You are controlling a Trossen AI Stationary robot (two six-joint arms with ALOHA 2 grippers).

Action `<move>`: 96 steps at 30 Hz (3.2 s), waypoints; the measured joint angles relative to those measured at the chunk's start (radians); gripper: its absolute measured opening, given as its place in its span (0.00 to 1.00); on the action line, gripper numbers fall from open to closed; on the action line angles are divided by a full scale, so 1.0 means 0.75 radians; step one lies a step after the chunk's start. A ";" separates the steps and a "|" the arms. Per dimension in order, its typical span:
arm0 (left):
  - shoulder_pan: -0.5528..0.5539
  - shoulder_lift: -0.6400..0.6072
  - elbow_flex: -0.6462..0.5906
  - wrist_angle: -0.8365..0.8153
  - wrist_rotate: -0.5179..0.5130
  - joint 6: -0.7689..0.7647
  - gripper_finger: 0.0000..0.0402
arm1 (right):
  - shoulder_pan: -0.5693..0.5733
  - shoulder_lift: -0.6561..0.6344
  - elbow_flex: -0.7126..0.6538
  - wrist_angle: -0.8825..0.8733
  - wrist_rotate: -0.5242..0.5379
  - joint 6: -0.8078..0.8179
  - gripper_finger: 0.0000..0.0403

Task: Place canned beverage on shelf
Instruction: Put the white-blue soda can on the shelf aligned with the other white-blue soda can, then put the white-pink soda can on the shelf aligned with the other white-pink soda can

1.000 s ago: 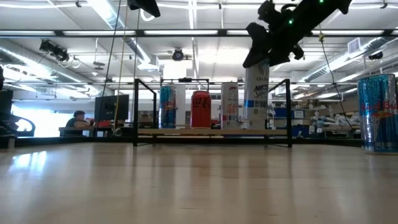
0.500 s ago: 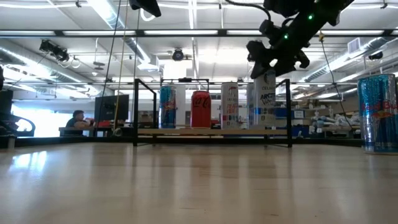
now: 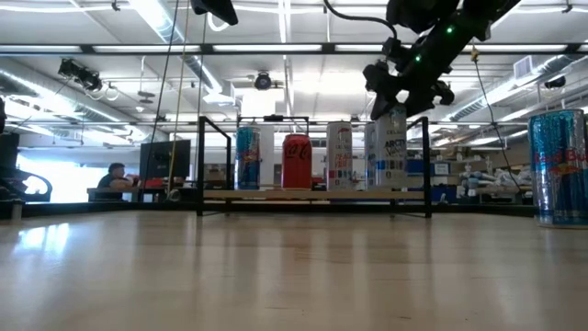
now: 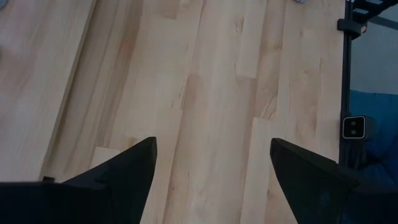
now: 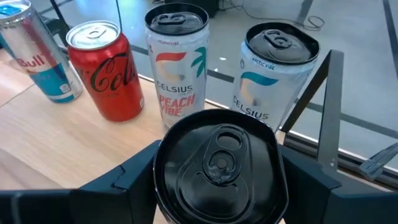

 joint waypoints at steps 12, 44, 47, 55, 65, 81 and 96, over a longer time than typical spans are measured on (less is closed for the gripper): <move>0.000 0.000 0.000 0.005 0.000 0.002 0.79 | -0.043 0.067 0.006 0.030 -0.041 -0.015 0.69; 0.000 0.000 0.000 0.016 0.000 0.043 0.79 | -0.073 0.018 0.000 0.078 -0.049 -0.104 0.86; 0.000 0.000 0.000 0.016 0.000 0.036 0.79 | -0.072 -0.001 0.000 0.103 -0.054 -0.115 0.86; 0.000 0.000 0.000 0.016 0.000 0.034 0.79 | -0.072 -0.092 0.000 0.104 -0.109 -0.194 0.87; 0.000 0.000 0.000 0.016 0.000 0.035 0.79 | -0.070 -0.360 0.000 0.112 -0.463 -0.288 0.87; -0.001 0.000 0.000 0.017 0.000 0.033 0.79 | 0.196 -0.666 0.000 -0.258 -0.904 -0.043 0.86; -0.001 0.000 0.000 0.018 0.000 0.033 0.79 | 0.783 -0.673 0.000 -0.367 -0.670 0.075 0.86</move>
